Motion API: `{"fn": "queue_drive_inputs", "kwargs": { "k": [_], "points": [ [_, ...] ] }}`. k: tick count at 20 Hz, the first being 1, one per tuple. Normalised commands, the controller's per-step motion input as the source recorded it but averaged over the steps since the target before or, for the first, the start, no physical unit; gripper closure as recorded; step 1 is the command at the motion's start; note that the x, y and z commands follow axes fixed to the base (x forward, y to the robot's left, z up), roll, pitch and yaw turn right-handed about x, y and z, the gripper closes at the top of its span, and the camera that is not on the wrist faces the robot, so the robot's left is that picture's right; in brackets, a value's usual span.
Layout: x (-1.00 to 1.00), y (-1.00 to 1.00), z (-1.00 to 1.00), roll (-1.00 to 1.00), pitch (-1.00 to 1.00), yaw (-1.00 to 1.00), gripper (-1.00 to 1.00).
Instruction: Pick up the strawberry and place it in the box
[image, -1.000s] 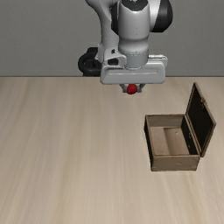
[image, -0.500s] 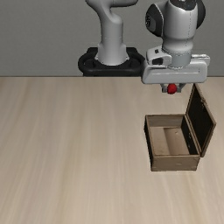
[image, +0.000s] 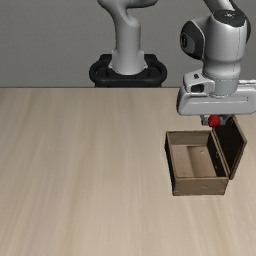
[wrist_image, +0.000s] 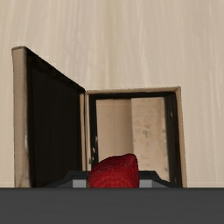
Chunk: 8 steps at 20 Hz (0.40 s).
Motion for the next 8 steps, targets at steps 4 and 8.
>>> {"fn": "queue_drive_inputs", "kwargs": {
  "k": [4,8],
  "points": [
    [0.00,0.00,0.00,0.00,0.00,0.00,-1.00],
    [0.00,0.00,0.00,0.00,0.00,0.00,-1.00]
  ]
}}
